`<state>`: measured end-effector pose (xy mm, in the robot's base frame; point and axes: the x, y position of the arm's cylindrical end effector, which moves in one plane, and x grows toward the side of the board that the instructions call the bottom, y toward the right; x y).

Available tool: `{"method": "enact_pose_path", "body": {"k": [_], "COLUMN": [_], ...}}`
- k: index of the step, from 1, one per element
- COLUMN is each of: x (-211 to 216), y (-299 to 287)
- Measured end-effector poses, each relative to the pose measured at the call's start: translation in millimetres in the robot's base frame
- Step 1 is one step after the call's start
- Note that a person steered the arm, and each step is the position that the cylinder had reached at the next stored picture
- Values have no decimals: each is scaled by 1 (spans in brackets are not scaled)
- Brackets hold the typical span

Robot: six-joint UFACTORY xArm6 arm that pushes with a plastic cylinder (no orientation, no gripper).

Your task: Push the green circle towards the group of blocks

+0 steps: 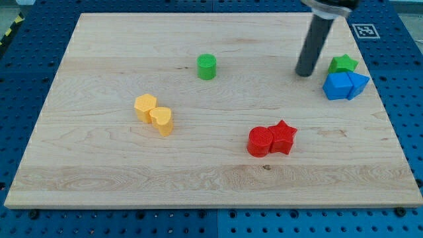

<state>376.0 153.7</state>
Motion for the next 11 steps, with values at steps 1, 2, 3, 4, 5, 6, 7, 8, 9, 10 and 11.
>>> {"method": "enact_pose_path", "body": {"k": [1, 2, 3, 4, 5, 6, 7, 8, 9, 10, 11], "x": [22, 47, 53, 38, 14, 13, 1, -1, -12, -29, -38], "y": [-30, -70, -145, -213, -229, -215, -185, -156, -146, -155, -152]}}
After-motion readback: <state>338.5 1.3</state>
